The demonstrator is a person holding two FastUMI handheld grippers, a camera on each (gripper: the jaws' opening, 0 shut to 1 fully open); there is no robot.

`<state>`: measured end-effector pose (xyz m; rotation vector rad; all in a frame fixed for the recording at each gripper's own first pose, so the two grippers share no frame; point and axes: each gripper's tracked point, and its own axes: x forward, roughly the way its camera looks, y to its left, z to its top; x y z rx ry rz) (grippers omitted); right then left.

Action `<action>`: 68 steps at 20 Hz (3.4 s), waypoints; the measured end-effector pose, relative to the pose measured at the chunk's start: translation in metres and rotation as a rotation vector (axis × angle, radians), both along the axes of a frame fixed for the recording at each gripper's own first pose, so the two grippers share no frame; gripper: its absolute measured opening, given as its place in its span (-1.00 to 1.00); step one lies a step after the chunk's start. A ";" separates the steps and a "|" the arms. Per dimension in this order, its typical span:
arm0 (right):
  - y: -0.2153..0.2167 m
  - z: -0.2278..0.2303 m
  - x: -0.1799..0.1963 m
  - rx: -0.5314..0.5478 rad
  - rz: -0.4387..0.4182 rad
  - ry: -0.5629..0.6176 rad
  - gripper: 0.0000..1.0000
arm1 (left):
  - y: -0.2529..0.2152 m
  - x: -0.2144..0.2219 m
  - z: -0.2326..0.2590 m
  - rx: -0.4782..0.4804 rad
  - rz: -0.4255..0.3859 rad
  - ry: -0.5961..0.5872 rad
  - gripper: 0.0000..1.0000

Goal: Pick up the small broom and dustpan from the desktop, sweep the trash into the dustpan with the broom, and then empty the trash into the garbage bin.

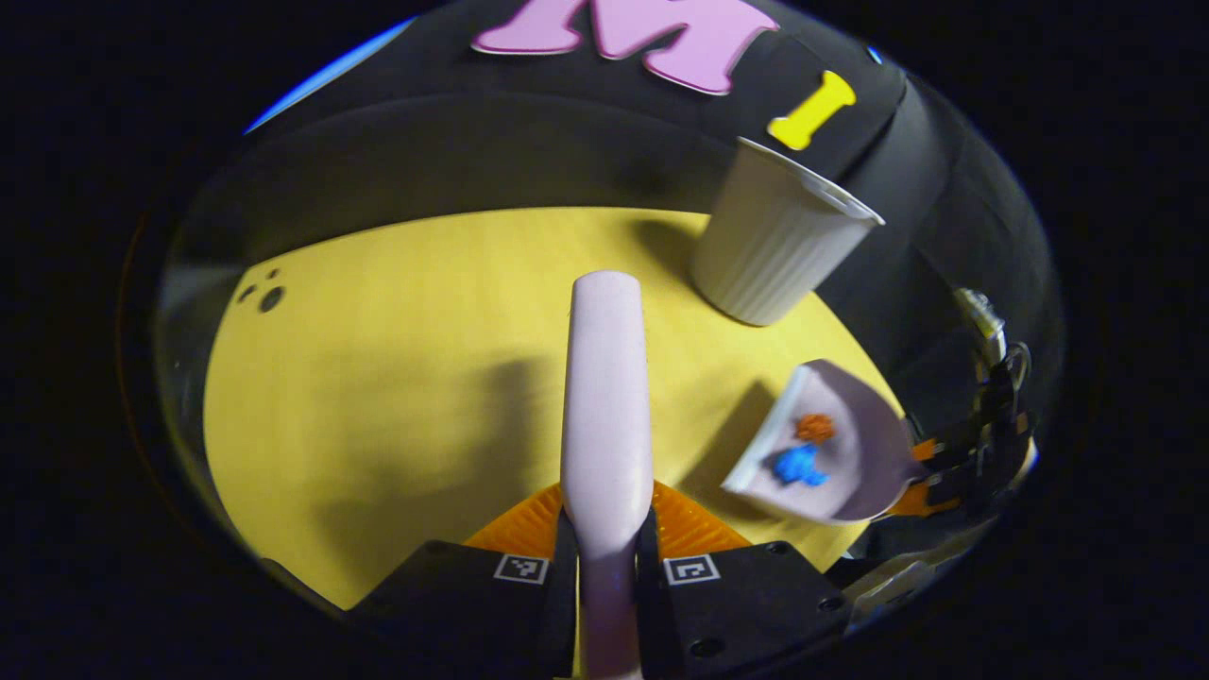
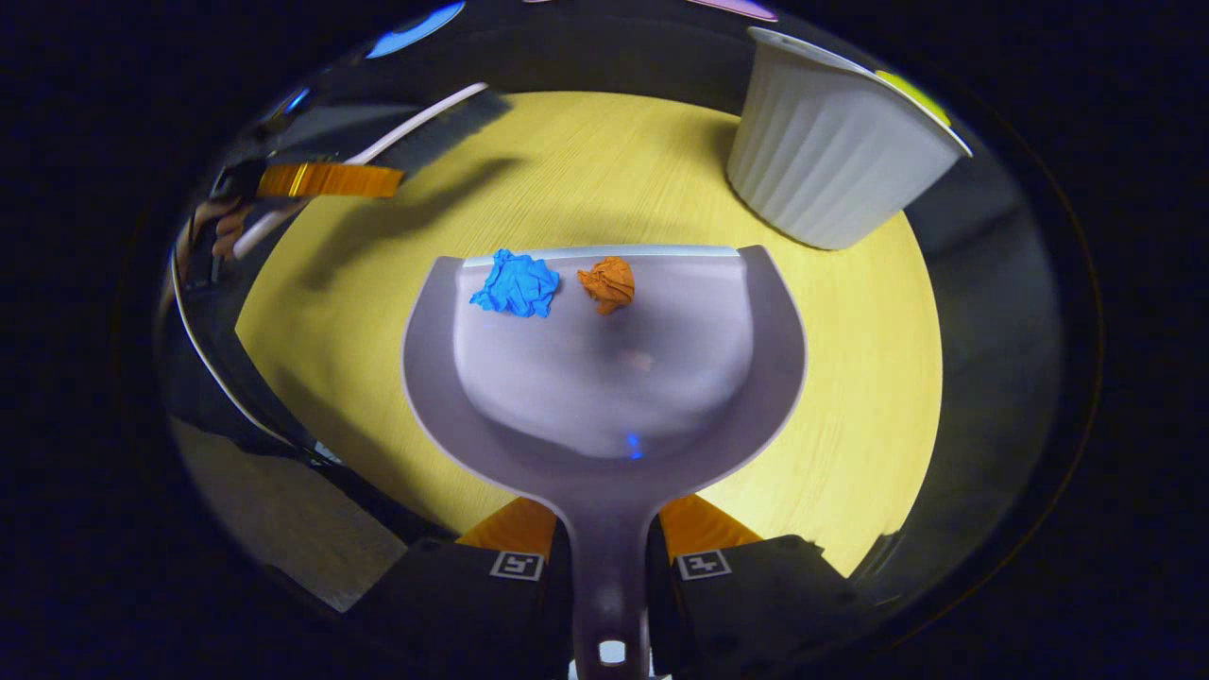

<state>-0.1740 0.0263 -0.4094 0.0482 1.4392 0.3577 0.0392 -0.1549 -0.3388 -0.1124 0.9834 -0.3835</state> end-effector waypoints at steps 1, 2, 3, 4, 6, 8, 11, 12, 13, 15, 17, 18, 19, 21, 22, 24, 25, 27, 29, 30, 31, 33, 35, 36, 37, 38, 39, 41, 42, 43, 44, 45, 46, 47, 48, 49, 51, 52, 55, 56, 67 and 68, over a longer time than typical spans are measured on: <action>-0.006 0.010 0.003 0.003 -0.025 -0.004 -0.28 | 0.004 -0.010 -0.004 0.017 0.040 -0.001 -0.39; -0.012 0.020 0.008 0.008 -0.053 -0.012 -0.28 | -0.002 -0.021 -0.016 0.031 0.069 0.003 -0.43; -0.020 0.032 0.007 0.016 -0.081 -0.023 -0.28 | -0.008 -0.033 -0.027 0.048 0.088 0.014 -0.41; -0.030 0.042 0.011 0.023 -0.105 -0.038 -0.28 | -0.013 -0.040 -0.034 0.068 0.095 0.029 -0.40; -0.061 0.069 0.017 0.029 -0.142 -0.065 -0.28 | -0.016 -0.039 -0.043 0.115 0.101 0.051 -0.39; -0.091 0.091 0.039 0.027 -0.178 -0.095 -0.28 | -0.032 -0.029 -0.051 0.139 0.103 0.067 -0.43; -0.122 0.128 0.084 0.014 -0.253 -0.153 -0.28 | -0.017 -0.032 -0.057 0.119 0.108 0.086 -0.40; -0.132 0.136 0.098 0.010 -0.268 -0.170 -0.28 | -0.016 -0.030 -0.058 0.109 0.112 0.089 -0.43; -0.140 0.140 0.110 -0.003 -0.275 -0.188 -0.28 | -0.013 -0.032 -0.059 0.104 0.115 0.092 -0.37; -0.163 0.137 0.135 -0.058 -0.279 -0.200 -0.27 | -0.014 -0.032 -0.061 0.097 0.112 0.098 -0.37; -0.191 0.128 0.158 -0.145 -0.262 -0.196 -0.28 | -0.013 -0.031 -0.060 0.102 0.103 0.097 -0.40; -0.203 0.122 0.167 -0.186 -0.249 -0.187 -0.28 | -0.013 -0.030 -0.059 0.107 0.098 0.093 -0.41; -0.217 0.123 0.177 -0.237 -0.230 -0.180 -0.28 | -0.013 -0.030 -0.059 0.110 0.095 0.089 -0.40; -0.236 0.116 0.192 -0.314 -0.175 -0.152 -0.27 | -0.014 -0.031 -0.061 0.107 0.091 0.092 -0.40; -0.243 0.116 0.200 -0.347 -0.144 -0.136 -0.28 | -0.014 -0.030 -0.062 0.106 0.094 0.096 -0.37; -0.245 0.114 0.213 -0.394 -0.074 -0.095 -0.28 | -0.015 -0.030 -0.064 0.102 0.102 0.104 -0.37; -0.246 0.113 0.220 -0.425 -0.029 -0.075 -0.28 | -0.015 -0.030 -0.066 0.100 0.105 0.108 -0.37; -0.257 0.110 0.232 -0.536 0.103 -0.036 -0.29 | -0.015 -0.030 -0.070 0.100 0.107 0.114 -0.40; -0.261 0.119 0.247 -0.620 0.213 -0.015 -0.29 | -0.016 -0.028 -0.069 0.101 0.110 0.121 -0.40; -0.257 0.118 0.253 -0.619 0.230 -0.010 -0.29 | -0.017 -0.027 -0.069 0.100 0.115 0.123 -0.37; -0.252 0.117 0.253 -0.605 0.237 -0.002 -0.29 | -0.017 -0.026 -0.071 0.100 0.120 0.124 -0.41; -0.252 0.108 0.256 -0.598 0.260 0.015 -0.29 | -0.017 -0.027 -0.070 0.097 0.130 0.124 -0.44; -0.252 0.106 0.260 -0.603 0.263 0.011 -0.29 | -0.018 -0.025 -0.072 0.095 0.131 0.123 -0.41; -0.252 0.105 0.261 -0.599 0.259 0.009 -0.29 | -0.017 -0.024 -0.072 0.099 0.132 0.124 -0.41; -0.251 0.106 0.261 -0.599 0.262 0.011 -0.29 | -0.018 -0.025 -0.072 0.101 0.132 0.127 -0.41; -0.251 0.105 0.261 -0.597 0.264 0.009 -0.29 | -0.018 -0.024 -0.072 0.102 0.133 0.130 -0.40; -0.251 0.105 0.262 -0.595 0.264 0.004 -0.29 | -0.018 -0.024 -0.072 0.103 0.135 0.132 -0.40; -0.253 0.105 0.262 -0.592 0.264 -0.014 -0.29 | -0.019 -0.023 -0.073 0.105 0.134 0.131 -0.41; -0.254 0.106 0.264 -0.593 0.259 -0.034 -0.29 | -0.019 -0.022 -0.072 0.108 0.129 0.127 -0.44; -0.254 0.107 0.267 -0.590 0.247 -0.069 -0.29 | -0.019 -0.021 -0.073 0.110 0.122 0.122 -0.40; -0.252 0.111 0.269 -0.575 0.227 -0.109 -0.29 | -0.019 -0.021 -0.073 0.112 0.118 0.117 -0.40; -0.247 0.115 0.270 -0.545 0.200 -0.142 -0.37 | -0.020 -0.020 -0.073 0.111 0.113 0.114 -0.37; -0.241 0.122 0.268 -0.508 0.169 -0.175 -0.23 | -0.021 -0.019 -0.073 0.111 0.110 0.114 -0.40; -0.237 0.129 0.269 -0.475 0.139 -0.213 -0.29 | -0.021 -0.018 -0.073 0.114 0.106 0.114 -0.40; -0.232 0.137 0.269 -0.449 0.115 -0.250 -0.29 | -0.021 -0.017 -0.072 0.118 0.102 0.111 -0.37; -0.228 0.144 0.268 -0.428 0.090 -0.287 -0.29 | -0.021 -0.017 -0.072 0.120 0.095 0.107 -0.40; -0.215 0.164 0.259 -0.377 0.064 -0.337 -0.30 | -0.021 -0.015 -0.071 0.127 0.083 0.102 -0.40; -0.205 0.171 0.253 -0.347 0.059 -0.354 -0.29 | -0.021 -0.015 -0.070 0.131 0.078 0.100 -0.40; -0.172 0.184 0.228 -0.270 0.069 -0.385 -0.29 | -0.021 -0.012 -0.067 0.145 0.065 0.095 -0.41; -0.159 0.185 0.220 -0.247 0.074 -0.392 -0.30 | -0.021 -0.011 -0.065 0.147 0.063 0.092 -0.40; -0.011 0.124 0.101 -0.028 0.108 -0.286 -0.30 | -0.015 -0.013 -0.066 0.176 0.073 0.085 -0.40; 0.000 0.114 0.088 -0.011 0.107 -0.262 -0.23 | -0.014 -0.012 -0.065 0.179 0.072 0.084 -0.40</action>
